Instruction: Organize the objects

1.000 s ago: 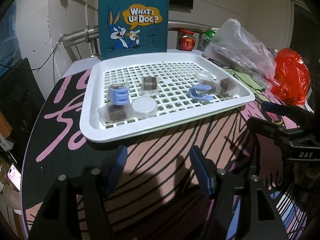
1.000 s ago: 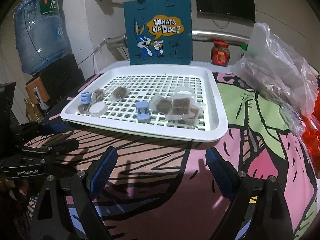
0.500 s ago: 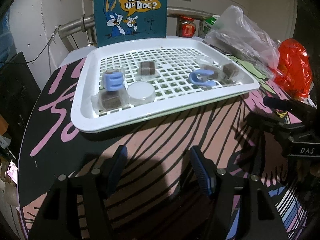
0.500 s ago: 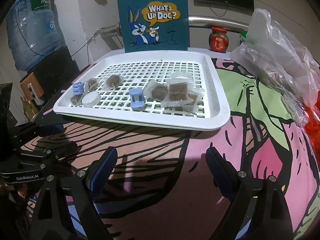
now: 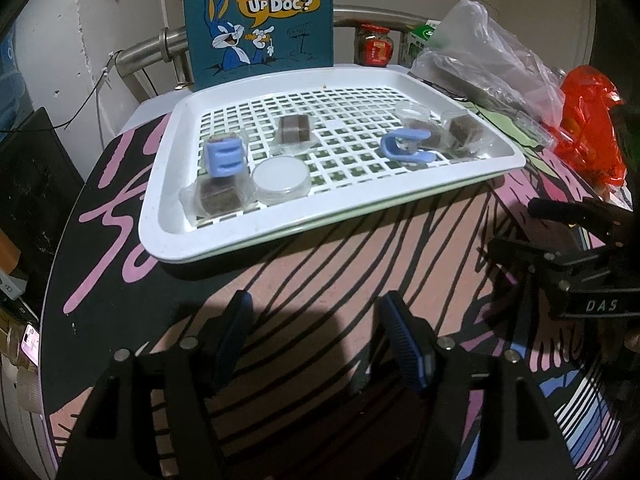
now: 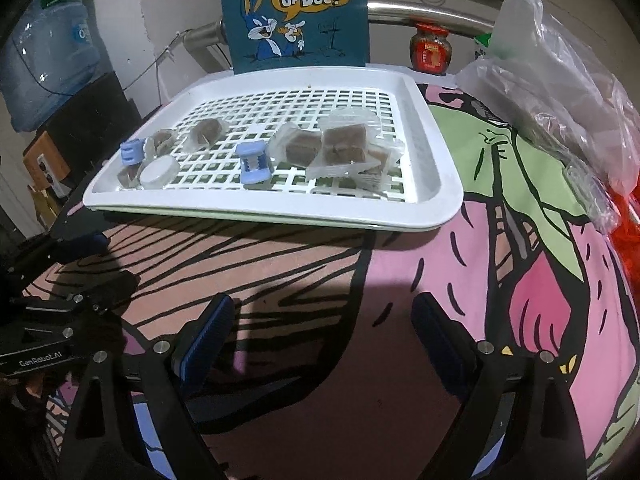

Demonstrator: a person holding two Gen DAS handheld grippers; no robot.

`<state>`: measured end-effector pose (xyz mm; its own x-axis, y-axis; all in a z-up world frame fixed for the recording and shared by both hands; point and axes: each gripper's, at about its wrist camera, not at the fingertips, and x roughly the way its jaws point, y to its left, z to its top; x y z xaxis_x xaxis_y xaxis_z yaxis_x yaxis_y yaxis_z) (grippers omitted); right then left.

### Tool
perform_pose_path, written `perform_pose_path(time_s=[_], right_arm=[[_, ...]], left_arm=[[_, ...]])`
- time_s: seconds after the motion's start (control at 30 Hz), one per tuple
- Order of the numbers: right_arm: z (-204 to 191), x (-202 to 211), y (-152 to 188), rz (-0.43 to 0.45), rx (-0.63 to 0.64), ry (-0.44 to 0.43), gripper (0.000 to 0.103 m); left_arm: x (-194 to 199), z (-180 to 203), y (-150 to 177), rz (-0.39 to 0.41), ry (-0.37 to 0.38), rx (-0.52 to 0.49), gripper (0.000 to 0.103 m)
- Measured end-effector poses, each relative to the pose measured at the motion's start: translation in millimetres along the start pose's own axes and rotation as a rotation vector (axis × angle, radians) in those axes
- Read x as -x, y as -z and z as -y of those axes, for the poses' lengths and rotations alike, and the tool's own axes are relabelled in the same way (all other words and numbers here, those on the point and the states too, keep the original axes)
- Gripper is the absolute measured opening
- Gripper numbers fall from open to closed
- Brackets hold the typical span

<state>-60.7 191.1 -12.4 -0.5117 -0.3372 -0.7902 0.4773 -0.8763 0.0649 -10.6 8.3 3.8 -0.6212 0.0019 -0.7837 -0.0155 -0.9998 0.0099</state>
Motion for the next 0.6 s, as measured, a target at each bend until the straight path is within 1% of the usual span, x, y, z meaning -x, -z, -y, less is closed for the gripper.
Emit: perform_pose_path(time_s=[0.1, 0.17, 0.23, 0.27, 0.37, 0.43, 0.47, 0.6], right_arm=[[-4.4, -1.9, 0.4, -0.012, 0.024, 0.029, 0.092], [-6.8, -3.5, 0.7, -0.019, 0.038, 0.039, 0.098], [-6.4, -4.7, 1.9, -0.027, 0.039, 0.038, 0.101], [-6.1, -5.2, 1.9, -0.030, 0.038, 0.040, 0.102], [-6.2, -5.2, 2.8, -0.031, 0.037, 0.041, 0.103], [-6.0, -5.4, 3.1, -0.032, 0.035, 0.039, 0.103], [-6.0, -5.1, 3.7, -0.032, 0.036, 0.040, 0.103], [-5.2, -3.9, 5.6, -0.033, 0.038, 0.036, 0.103]], left_arm=[[-1.1, -0.1, 0.2, -0.006, -0.002, 0.001, 0.077], [-2.0, -0.6, 0.0, -0.011, -0.004, 0.003, 0.082], [-3.2, -1.0, -0.1, -0.017, -0.004, 0.005, 0.088], [-3.7, -0.7, -0.1, -0.018, -0.007, 0.005, 0.088], [-4.3, -1.5, -0.3, -0.021, -0.013, 0.008, 0.092], [-5.7, -2.9, -0.2, -0.028, -0.021, 0.017, 0.100], [-7.0, -4.3, -0.2, -0.035, -0.023, 0.024, 0.102], [-6.6, -4.6, 0.6, -0.038, -0.028, 0.026, 0.103]])
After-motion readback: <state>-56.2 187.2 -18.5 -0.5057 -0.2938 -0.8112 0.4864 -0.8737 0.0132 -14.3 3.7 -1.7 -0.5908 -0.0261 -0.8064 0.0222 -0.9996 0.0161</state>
